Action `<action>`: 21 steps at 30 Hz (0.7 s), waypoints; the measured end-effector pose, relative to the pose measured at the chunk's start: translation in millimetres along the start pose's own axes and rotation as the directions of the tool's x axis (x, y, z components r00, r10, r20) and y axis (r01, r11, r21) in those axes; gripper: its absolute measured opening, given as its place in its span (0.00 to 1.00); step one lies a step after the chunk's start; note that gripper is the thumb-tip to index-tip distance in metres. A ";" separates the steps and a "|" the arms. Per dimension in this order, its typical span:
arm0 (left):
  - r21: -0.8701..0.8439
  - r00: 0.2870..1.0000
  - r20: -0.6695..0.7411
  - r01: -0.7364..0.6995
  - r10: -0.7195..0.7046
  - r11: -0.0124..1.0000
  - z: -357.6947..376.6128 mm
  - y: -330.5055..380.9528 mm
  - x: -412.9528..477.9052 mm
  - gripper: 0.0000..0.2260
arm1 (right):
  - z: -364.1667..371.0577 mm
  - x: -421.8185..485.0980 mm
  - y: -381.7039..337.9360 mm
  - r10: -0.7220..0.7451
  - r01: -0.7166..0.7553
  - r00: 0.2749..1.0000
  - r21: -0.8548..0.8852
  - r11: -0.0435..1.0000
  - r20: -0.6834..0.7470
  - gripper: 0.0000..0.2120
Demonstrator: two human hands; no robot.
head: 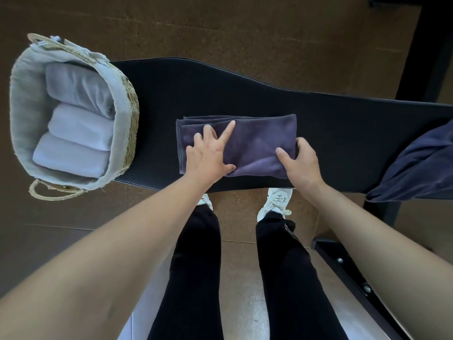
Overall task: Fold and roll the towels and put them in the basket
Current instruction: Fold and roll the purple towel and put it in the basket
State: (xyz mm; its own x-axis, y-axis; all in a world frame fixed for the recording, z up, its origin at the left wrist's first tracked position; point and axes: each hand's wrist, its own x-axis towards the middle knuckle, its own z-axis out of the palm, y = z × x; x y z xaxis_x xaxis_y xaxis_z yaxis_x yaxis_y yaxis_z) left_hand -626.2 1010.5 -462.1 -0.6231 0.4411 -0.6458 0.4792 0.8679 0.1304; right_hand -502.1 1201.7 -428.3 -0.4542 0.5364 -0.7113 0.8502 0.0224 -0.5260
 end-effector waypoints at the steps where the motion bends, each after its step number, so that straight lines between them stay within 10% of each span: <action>1: -0.001 1.000 0.000 0.005 -0.005 1.000 -0.7 0.9 -1.0 0.55 | 0.1 -3.0 -6.3 -0.027 0.027 0.999 0.028 0.999 0.017 0.09; 10: -0.312 1.000 -0.010 0.019 -0.023 0.950 6.7 3.4 -5.3 0.51 | 32.2 -20.9 -49.9 -0.271 0.244 0.940 0.143 0.959 0.209 0.22; 14: -0.900 0.987 0.101 0.144 -0.126 0.412 -5.7 -18.7 -11.9 0.21 | 58.1 -26.3 -62.5 -0.296 0.276 0.922 0.113 0.955 0.251 0.25; 17: -0.960 0.948 0.278 0.267 -0.155 -0.085 -24.4 -35.4 -24.5 0.17 | 83.4 -32.0 -67.5 -0.320 0.326 0.908 0.024 0.945 0.269 0.26; 21: -0.956 0.956 0.269 0.250 -0.119 -0.154 -32.9 -56.1 -28.4 0.14 | 113.2 -38.3 -71.4 -0.305 0.339 0.872 -0.023 0.940 0.383 0.30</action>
State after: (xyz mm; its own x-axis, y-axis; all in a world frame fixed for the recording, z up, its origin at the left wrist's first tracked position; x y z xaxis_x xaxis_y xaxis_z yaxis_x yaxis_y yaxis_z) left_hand -655.7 956.9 -426.3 -0.4862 0.2568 -0.8353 -0.8206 0.1946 0.5374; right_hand -575.5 1084.0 -416.2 -0.7575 0.1375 -0.6382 0.6515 0.2223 -0.7253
